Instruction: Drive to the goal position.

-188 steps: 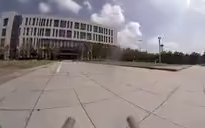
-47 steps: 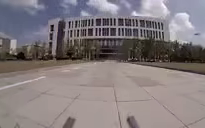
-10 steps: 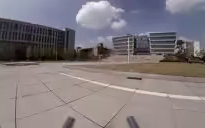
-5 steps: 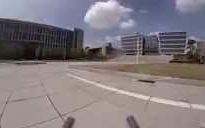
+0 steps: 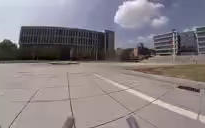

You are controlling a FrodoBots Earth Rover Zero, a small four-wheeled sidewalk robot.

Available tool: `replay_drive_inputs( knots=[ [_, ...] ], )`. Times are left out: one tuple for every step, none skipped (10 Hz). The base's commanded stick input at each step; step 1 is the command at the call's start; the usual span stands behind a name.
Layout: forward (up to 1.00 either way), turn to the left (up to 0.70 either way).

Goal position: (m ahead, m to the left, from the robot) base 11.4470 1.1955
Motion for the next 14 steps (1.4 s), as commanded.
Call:
replay_drive_inputs(
  knots=[
    [0.7,0.4],
    [0.7,0.4],
    [0.7,0.4],
    [0.7,0.4],
    [0.7,0.05],
    [0.7,0.05],
    [0.7,0.05],
    [0.7,0.05],
    [0.7,0.05],
    [0.7,0.05],
    [0.7,0.05],
    [0.7,0.05],
    [0.7,0.05],
    [0.7,0.05]
  ],
)
